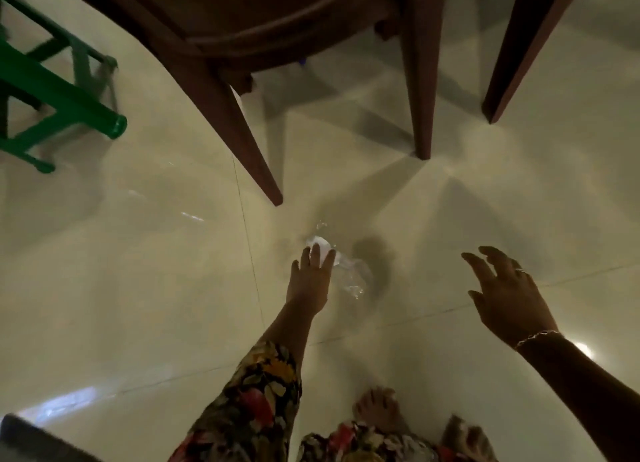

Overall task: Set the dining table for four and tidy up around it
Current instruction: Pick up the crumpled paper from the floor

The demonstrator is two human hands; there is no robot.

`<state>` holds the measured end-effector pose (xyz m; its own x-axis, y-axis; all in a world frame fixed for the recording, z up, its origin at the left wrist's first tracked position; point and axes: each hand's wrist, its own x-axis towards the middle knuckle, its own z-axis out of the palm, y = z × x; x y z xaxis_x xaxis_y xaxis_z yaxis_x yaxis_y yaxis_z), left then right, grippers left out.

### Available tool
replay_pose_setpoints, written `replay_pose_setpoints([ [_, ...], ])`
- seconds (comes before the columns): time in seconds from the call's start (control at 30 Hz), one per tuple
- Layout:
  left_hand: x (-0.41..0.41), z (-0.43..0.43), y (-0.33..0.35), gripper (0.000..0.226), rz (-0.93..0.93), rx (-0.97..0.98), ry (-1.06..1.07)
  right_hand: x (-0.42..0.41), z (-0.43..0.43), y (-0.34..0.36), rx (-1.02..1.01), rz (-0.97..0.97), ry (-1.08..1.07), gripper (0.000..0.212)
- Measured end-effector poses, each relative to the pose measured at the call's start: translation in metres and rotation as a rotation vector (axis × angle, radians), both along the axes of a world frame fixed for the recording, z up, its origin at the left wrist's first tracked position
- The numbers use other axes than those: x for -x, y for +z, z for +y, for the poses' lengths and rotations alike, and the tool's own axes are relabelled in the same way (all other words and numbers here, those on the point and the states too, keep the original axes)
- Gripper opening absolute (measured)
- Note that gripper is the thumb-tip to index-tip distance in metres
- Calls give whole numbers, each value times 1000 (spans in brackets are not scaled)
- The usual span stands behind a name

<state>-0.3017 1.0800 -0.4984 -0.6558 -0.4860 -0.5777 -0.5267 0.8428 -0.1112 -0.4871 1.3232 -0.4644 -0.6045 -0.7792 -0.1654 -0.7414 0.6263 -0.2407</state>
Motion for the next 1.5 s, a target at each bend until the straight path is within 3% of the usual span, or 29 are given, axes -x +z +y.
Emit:
replay_pose_setpoints([
  [0.17, 26, -23, -65, 81, -72, 52, -105, 15, 0, -57, 63, 11, 7, 76],
  [0.27, 38, -35, -83, 68, -123, 77, -164, 16, 7, -70, 81, 17, -29, 76],
  [0.4, 39, -16, -73, 52, -136, 21, -11, 11, 19, -59, 69, -29, -78, 76],
  [0.53, 40, 28, -20, 46, -79, -96, 84, -2, 43, -8, 37, -85, -127, 76],
  [0.83, 102, 128, 165, 42, 91, -251, 157, -13, 138, 151, -52, -182, -369, 75],
  [1.13, 192, 263, 323, 43, 155, -375, 170, 35, 264, 292, -203, -232, -451, 70],
  [1.3, 246, 327, 362, 47, 240, -443, 215, 75, 326, 344, -243, -260, -527, 54],
  [1.5, 321, 374, 358, 48, 236, -535, 247, 148, 376, 339, -374, -349, -598, 47],
])
